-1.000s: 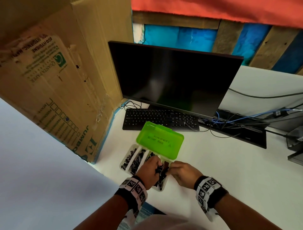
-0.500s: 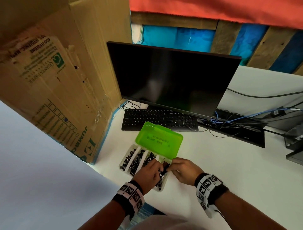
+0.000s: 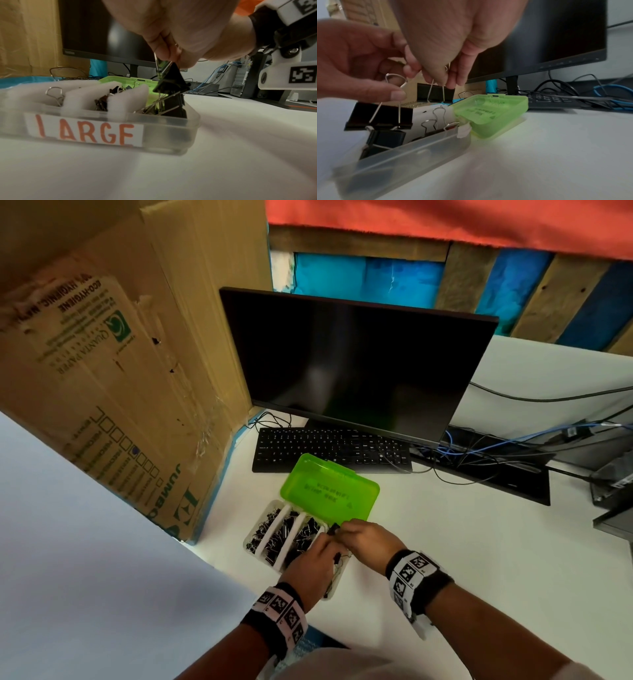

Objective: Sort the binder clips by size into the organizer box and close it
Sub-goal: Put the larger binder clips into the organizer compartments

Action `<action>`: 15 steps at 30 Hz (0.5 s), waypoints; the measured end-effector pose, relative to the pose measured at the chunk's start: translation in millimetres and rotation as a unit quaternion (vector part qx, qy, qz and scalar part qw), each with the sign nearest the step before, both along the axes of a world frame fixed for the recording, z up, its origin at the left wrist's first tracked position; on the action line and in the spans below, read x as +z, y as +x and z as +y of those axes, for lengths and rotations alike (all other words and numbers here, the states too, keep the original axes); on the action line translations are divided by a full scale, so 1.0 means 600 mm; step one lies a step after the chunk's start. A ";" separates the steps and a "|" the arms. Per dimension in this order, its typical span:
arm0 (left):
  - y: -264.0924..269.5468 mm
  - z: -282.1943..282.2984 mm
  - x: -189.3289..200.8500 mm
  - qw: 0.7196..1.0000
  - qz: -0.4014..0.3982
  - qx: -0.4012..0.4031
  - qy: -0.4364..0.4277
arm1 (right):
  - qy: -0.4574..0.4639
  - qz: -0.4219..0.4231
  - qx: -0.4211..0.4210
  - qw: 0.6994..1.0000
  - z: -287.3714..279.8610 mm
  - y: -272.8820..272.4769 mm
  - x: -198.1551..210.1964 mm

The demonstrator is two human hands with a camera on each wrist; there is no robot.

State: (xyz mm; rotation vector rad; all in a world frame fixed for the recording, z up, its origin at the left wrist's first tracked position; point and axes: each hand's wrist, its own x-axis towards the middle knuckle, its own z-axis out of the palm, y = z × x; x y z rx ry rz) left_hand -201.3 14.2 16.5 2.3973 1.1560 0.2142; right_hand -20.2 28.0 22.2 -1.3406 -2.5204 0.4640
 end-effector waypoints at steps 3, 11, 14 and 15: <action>-0.008 0.004 0.002 0.999 -0.031 0.036 -0.025 | -0.078 -0.058 -0.002 0.995 0.010 -0.019 -0.001; -0.041 -0.016 -0.015 0.988 -0.087 0.103 -0.076 | -0.074 -0.142 0.051 0.986 -0.004 -0.012 -0.024; -0.040 -0.020 -0.019 0.982 -0.109 0.126 -0.092 | -0.065 -0.097 0.017 0.993 -0.004 -0.004 -0.028; -0.039 -0.021 -0.018 0.978 -0.120 0.136 -0.100 | -0.053 -0.079 0.003 0.995 -0.005 -0.002 -0.027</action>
